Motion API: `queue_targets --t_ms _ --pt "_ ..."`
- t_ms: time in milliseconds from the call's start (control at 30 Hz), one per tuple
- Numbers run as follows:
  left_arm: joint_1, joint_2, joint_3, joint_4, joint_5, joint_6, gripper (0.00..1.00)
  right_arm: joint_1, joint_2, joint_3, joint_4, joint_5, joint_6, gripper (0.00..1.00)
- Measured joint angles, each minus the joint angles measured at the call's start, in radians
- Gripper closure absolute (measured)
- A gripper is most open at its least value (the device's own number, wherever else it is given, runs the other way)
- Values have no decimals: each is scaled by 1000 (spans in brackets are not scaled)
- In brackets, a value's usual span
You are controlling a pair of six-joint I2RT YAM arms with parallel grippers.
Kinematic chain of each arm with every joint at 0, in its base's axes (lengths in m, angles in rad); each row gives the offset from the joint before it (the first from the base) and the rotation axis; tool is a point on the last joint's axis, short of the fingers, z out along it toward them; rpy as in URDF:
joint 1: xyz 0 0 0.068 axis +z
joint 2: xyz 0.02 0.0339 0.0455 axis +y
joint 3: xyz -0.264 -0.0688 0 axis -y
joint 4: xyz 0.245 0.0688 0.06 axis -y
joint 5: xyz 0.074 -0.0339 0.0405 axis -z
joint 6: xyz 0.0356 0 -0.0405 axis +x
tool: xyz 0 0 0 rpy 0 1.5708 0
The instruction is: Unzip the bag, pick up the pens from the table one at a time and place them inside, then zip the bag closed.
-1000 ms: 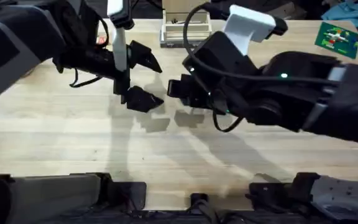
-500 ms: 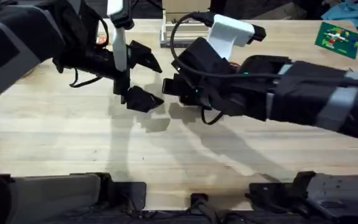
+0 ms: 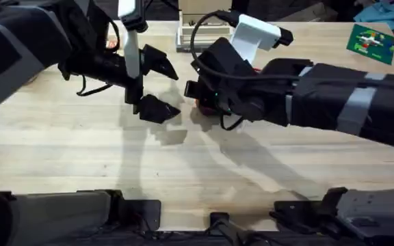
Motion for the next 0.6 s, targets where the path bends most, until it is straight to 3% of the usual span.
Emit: queue_targets --t_ms 433,600 --pt "0 0 0 0 0 0 7 0 11 0 7 5 0 579" --pt "0 0 0 0 0 0 8 0 43 0 7 5 0 746"
